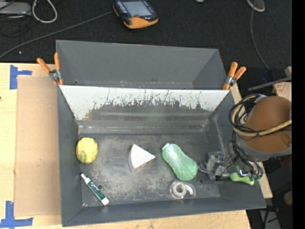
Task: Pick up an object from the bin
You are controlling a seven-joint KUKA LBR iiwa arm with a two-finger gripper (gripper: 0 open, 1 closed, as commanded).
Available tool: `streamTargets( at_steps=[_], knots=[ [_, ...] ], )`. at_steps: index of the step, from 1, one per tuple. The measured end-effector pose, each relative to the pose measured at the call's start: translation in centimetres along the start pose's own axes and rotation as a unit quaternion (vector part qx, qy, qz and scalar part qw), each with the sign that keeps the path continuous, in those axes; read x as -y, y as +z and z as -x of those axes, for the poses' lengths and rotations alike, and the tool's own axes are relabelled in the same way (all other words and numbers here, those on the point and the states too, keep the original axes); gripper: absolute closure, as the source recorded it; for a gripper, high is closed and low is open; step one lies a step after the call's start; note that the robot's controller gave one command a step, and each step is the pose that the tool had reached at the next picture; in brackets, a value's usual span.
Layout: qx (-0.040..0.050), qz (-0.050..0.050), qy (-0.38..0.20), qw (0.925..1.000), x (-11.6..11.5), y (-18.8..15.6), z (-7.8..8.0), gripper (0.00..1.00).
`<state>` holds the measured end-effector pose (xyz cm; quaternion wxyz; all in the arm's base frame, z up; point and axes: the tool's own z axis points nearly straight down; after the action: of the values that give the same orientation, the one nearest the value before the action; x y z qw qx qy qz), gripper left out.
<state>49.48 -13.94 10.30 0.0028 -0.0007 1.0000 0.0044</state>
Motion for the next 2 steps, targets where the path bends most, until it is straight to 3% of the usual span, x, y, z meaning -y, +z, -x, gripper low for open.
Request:
streamTargets(
  at_steps=[1,2],
  knots=[
    [-0.0006,0.0,0.018,0.9998,-0.72,-3.36,-0.11,1.0],
    [-0.0008,0.001,0.022,0.9998,-1.53,-3.47,0.76,1.0]
  ],
)
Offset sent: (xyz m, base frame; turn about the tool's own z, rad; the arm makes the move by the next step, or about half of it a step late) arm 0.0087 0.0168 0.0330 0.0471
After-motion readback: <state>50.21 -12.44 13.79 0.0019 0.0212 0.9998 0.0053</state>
